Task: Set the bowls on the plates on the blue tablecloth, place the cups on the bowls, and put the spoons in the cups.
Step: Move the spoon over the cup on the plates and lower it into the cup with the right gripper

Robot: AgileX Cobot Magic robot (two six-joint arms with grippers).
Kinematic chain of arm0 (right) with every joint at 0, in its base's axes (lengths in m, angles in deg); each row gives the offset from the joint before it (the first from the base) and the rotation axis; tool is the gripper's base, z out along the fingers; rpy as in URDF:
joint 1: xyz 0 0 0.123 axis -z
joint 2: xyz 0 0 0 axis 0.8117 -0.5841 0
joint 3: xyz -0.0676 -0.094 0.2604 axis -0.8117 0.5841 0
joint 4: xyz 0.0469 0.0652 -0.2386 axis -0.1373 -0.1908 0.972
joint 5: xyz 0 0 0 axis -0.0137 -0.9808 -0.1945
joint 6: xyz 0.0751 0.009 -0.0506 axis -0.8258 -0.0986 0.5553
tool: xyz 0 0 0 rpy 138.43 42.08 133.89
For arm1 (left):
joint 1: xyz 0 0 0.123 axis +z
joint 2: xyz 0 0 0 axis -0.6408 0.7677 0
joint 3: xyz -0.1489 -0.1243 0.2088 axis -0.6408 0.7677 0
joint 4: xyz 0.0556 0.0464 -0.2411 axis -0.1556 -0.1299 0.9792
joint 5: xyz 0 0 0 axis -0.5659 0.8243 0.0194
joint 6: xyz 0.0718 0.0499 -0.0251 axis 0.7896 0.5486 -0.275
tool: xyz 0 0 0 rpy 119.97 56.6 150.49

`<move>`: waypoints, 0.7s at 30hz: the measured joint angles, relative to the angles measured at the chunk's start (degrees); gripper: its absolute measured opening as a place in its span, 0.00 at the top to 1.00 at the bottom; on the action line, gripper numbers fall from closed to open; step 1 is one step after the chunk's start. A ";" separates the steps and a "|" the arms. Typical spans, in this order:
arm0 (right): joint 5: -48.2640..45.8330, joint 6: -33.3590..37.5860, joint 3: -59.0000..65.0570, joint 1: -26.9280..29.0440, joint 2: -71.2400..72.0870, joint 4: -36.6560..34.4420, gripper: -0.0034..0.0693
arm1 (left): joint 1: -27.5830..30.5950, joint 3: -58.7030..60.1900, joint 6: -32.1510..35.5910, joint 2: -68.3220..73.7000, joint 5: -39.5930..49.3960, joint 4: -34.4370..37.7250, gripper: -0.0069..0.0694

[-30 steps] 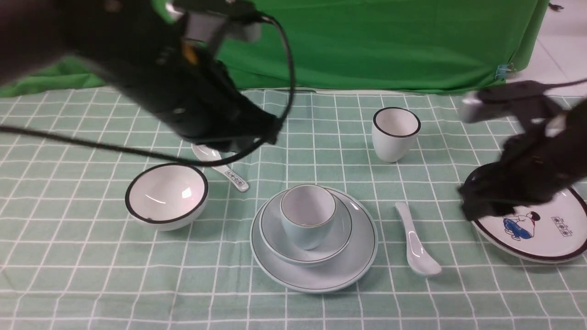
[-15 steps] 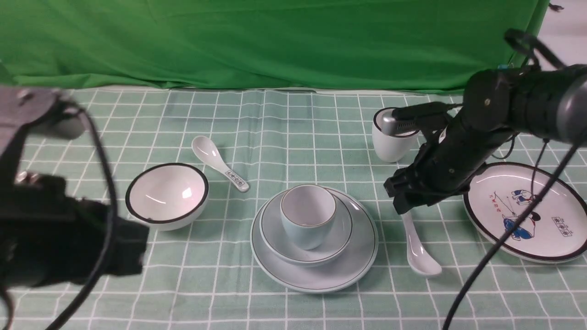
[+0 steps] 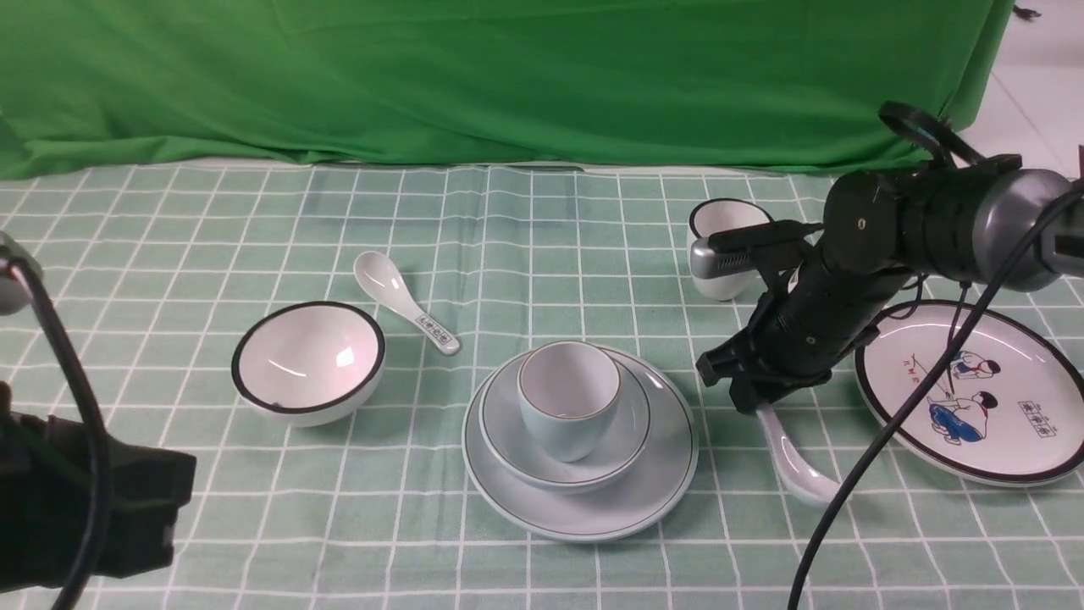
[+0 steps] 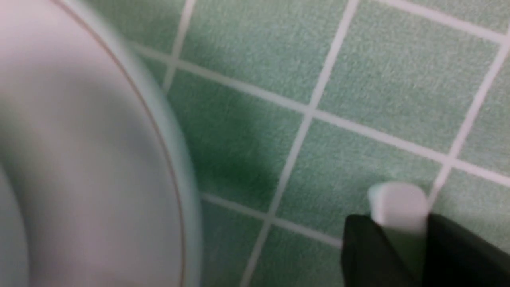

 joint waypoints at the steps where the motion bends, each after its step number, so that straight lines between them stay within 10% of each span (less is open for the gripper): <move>1: -1.25 0.14 0.00 0.00 0.93 0.00 0.69 | 0.00 0.00 -0.09 0.00 0.06 -0.06 0.90; 9: 6.55 0.32 6.25 -2.31 17.67 0.07 0.69 | 0.00 0.00 -0.09 0.00 -0.14 -0.06 0.90; 16: 56.85 -4.35 28.80 -14.60 32.00 0.06 0.69 | 0.00 0.00 -0.14 0.00 -2.00 -0.11 0.90; 21: 75.09 -4.30 33.22 -19.80 29.50 0.22 0.69 | 0.00 0.00 -0.43 0.00 -2.00 -0.11 0.90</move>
